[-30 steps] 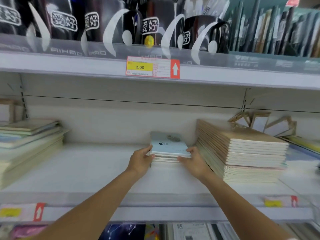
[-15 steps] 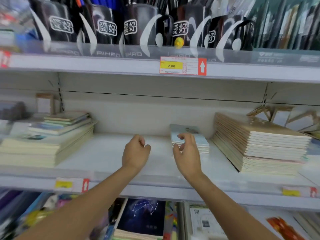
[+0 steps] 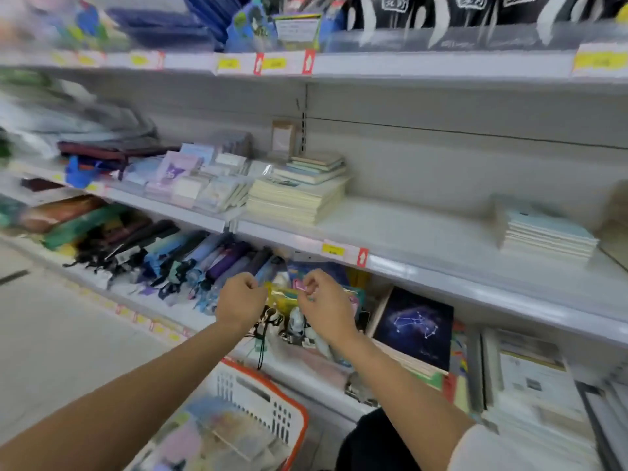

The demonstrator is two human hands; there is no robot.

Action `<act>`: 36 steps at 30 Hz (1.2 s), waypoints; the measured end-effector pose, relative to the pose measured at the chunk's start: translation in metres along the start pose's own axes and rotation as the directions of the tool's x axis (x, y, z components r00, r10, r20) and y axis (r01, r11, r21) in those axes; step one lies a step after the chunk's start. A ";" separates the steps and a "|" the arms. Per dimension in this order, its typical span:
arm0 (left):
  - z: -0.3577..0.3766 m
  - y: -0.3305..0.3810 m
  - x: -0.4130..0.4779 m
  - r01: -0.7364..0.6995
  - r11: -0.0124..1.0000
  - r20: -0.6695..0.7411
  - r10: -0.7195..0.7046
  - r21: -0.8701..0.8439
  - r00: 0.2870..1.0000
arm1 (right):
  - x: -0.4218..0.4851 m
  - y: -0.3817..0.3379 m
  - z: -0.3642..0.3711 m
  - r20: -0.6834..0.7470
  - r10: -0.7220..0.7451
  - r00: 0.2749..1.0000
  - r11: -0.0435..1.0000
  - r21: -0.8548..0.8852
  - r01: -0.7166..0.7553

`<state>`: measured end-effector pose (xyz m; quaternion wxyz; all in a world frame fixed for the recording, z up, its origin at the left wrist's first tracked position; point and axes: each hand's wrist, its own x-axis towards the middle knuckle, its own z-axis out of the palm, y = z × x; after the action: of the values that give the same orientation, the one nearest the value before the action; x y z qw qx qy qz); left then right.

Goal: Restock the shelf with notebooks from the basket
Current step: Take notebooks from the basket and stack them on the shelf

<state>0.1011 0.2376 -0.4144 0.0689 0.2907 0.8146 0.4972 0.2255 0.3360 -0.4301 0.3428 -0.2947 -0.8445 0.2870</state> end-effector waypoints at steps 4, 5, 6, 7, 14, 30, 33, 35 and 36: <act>-0.043 -0.061 -0.015 0.135 0.989 -0.043 -0.133 0.060 0.990 | -0.023 -0.019 0.071 0.222 0.045 0.974 0.998 0.028 -0.052; -0.051 -0.077 -0.019 0.179 0.982 -0.043 -0.177 0.060 0.983 | -0.031 -0.020 0.088 0.281 0.071 0.957 0.996 0.039 -0.085; -0.059 -0.093 -0.024 0.221 0.973 -0.037 -0.220 0.062 0.975 | -0.040 -0.019 0.106 0.339 0.100 0.935 0.992 0.041 -0.121; -0.066 -0.109 -0.028 0.261 0.963 -0.031 -0.259 0.075 0.965 | -0.049 -0.017 0.123 0.404 0.125 0.906 0.988 0.031 -0.150; -0.088 -0.204 -0.062 0.501 0.847 0.040 -0.515 0.181 0.856 | -0.107 -0.003 0.196 0.796 0.216 0.566 0.976 -0.194 -0.101; -0.047 -0.289 -0.069 0.801 0.587 0.214 -0.773 -0.113 0.597 | -0.117 0.053 0.211 0.711 0.505 0.490 0.863 -0.423 -0.277; -0.021 -0.290 -0.061 0.851 0.506 0.255 -0.812 -0.142 0.525 | -0.115 0.068 0.211 0.678 0.529 0.509 0.848 -0.424 -0.317; -0.008 -0.292 -0.058 0.868 0.482 0.276 -0.824 -0.119 0.496 | -0.113 0.076 0.212 0.664 0.538 0.519 0.842 -0.402 -0.359; -0.003 -0.291 -0.057 0.875 0.472 0.285 -0.828 -0.109 0.483 | -0.113 0.079 0.213 0.655 0.540 0.528 0.841 -0.388 -0.378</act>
<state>0.0294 0.1065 -0.6703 0.4208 -0.1191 0.7730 0.4596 0.1569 0.2501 -0.6582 -0.1516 -0.3963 -0.8237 0.3761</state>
